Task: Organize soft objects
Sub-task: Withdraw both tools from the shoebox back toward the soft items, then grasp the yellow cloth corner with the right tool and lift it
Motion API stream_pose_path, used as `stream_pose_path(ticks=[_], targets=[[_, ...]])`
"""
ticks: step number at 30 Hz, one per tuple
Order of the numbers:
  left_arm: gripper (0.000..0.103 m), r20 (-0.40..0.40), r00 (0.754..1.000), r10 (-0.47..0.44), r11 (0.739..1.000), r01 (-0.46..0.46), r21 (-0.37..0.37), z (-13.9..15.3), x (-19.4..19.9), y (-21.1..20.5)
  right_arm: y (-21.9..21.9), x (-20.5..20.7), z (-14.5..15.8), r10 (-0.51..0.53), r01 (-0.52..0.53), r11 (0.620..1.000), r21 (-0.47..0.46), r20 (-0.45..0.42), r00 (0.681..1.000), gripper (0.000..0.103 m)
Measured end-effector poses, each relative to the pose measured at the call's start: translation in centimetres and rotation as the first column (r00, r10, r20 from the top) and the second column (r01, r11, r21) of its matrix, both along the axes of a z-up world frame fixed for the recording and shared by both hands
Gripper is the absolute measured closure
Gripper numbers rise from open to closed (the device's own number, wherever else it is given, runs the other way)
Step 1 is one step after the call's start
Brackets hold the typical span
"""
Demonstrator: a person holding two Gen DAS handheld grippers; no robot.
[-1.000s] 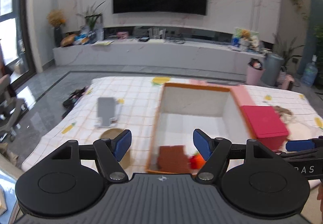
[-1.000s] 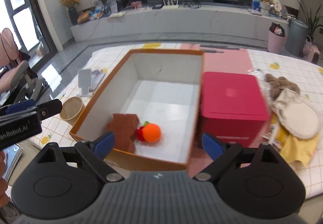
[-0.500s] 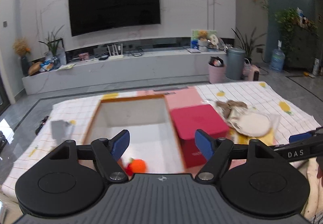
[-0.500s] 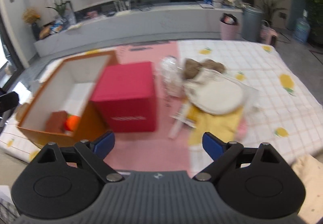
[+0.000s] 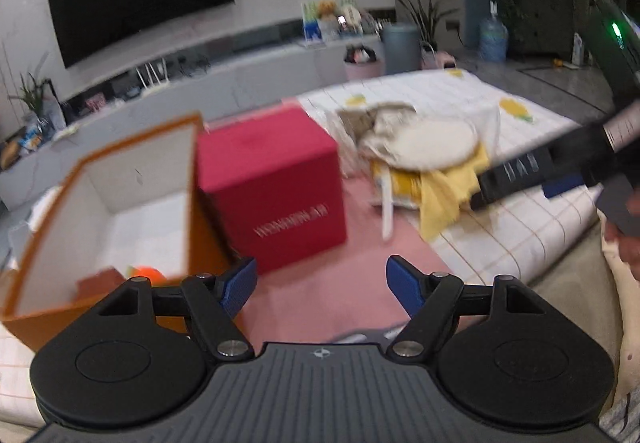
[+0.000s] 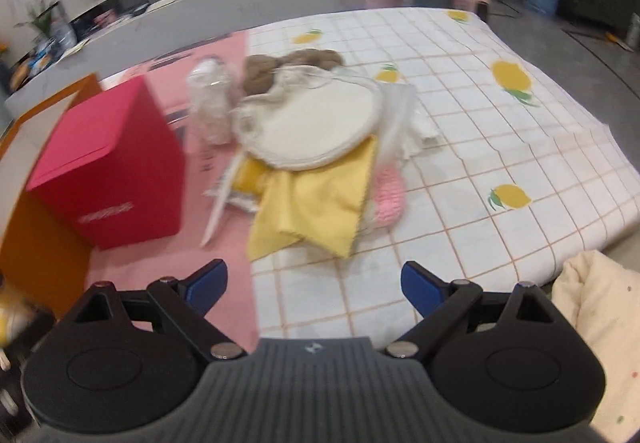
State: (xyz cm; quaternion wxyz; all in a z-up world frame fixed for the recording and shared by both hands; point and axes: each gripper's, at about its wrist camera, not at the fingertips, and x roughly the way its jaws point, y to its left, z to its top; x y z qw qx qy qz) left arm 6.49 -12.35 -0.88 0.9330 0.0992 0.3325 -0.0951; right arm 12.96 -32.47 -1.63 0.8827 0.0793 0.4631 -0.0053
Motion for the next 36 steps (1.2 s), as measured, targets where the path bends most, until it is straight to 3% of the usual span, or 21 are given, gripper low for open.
stream_pose_path(ticks=[4,8,12,17,20,23,24,27,32,34,35,36], targets=[[0.017,-0.021,1.000,-0.018,0.998,0.016,-0.069,-1.9,0.7,0.1,-0.2,2.0,-1.0,0.009,-0.010,1.000,0.021,0.022,1.000,0.011],[0.017,-0.075,0.997,-0.012,0.995,0.005,-0.101,-4.2,1.5,0.6,0.9,3.1,-1.9,0.051,-0.047,0.998,-0.043,0.097,0.994,0.011],[0.017,-0.109,0.994,-0.002,0.996,-0.007,-0.084,-5.7,1.3,1.2,2.5,4.1,-3.7,0.140,-0.126,0.980,-0.154,0.085,0.986,0.013],[0.017,-0.143,0.990,-0.014,0.996,0.001,-0.087,-7.1,1.0,1.6,3.4,4.1,-4.9,0.197,-0.162,0.950,-0.268,0.110,0.974,0.037],[0.017,-0.125,0.992,-0.016,0.997,0.006,-0.080,-7.3,0.7,1.4,3.6,4.2,-5.2,0.204,-0.160,0.929,-0.334,0.100,0.974,0.059],[0.017,-0.114,0.993,-0.038,0.998,0.031,-0.060,-7.3,0.1,1.0,3.2,3.9,-4.9,0.191,-0.147,0.934,-0.326,0.106,0.976,0.071],[0.017,-0.112,0.993,-0.044,0.998,0.038,-0.058,-7.3,-0.1,1.0,3.2,3.6,-4.7,0.199,-0.156,0.932,-0.326,0.103,0.975,0.084],[0.017,-0.110,0.993,-0.048,0.997,0.042,-0.057,-7.2,-0.4,0.9,3.6,3.0,-4.5,0.253,-0.216,0.906,-0.363,0.055,0.966,0.103],[0.017,-0.111,0.993,-0.046,0.998,0.040,-0.055,-7.0,-0.1,0.9,3.5,1.0,-4.0,0.281,-0.284,0.899,-0.334,-0.058,0.958,0.103],[0.017,-0.114,0.993,-0.038,0.998,0.031,-0.060,-6.9,0.1,1.0,2.8,0.2,-3.8,0.269,-0.278,0.913,-0.300,-0.069,0.961,0.103],[0.017,-0.116,0.993,-0.034,0.998,0.027,-0.065,-6.9,0.1,1.1,2.5,-0.1,-3.7,0.263,-0.269,0.924,-0.272,-0.061,0.963,0.100],[0.017,-0.120,0.992,-0.032,0.997,0.023,-0.071,-6.8,0.1,1.2,2.1,-0.2,-3.5,0.253,-0.257,0.936,-0.241,-0.046,0.966,0.087]])
